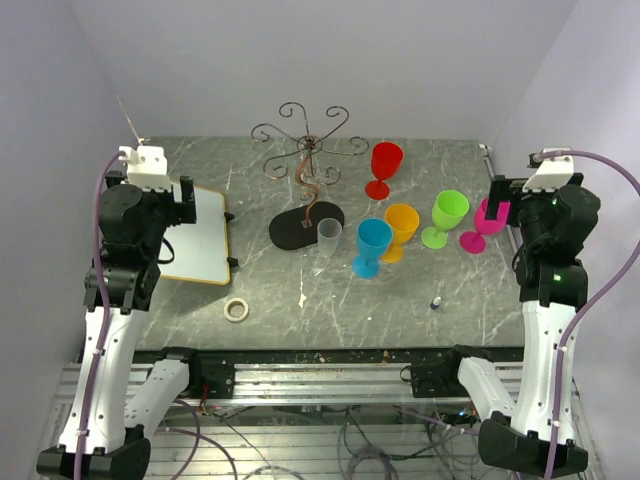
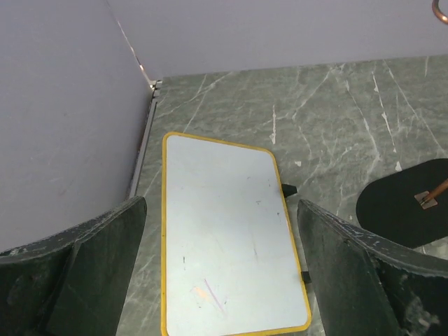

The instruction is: Place the wine glass upside down on the wine glass rack

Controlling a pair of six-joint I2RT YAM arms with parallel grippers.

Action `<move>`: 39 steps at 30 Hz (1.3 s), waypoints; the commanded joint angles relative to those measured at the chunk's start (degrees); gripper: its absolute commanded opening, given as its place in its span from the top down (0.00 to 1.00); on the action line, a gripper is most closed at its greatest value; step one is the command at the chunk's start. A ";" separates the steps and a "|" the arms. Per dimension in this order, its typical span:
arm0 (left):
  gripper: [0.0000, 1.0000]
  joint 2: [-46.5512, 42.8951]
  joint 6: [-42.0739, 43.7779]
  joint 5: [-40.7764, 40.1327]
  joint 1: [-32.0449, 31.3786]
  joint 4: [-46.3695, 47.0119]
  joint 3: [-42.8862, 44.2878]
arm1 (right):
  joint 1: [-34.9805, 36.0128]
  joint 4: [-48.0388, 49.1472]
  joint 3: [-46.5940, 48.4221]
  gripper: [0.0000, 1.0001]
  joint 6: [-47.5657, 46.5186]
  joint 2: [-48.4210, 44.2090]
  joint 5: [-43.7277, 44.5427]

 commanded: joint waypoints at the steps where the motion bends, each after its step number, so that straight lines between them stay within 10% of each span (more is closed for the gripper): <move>1: 0.01 -1.94 0.55 0.45 0.18 1.04 -2.04 | -0.65 0.61 -2.64 0.00 0.73 -2.04 -2.41; 17: 0.01 -6.34 3.60 4.97 0.39 1.00 -5.80 | -2.28 -1.05 -8.68 0.00 0.21 -6.44 -8.48; 39: 0.03 8.94 8.73 39.43 -0.54 -5.15 6.39 | -3.04 -0.04 -6.32 0.00 -3.55 0.98 -38.43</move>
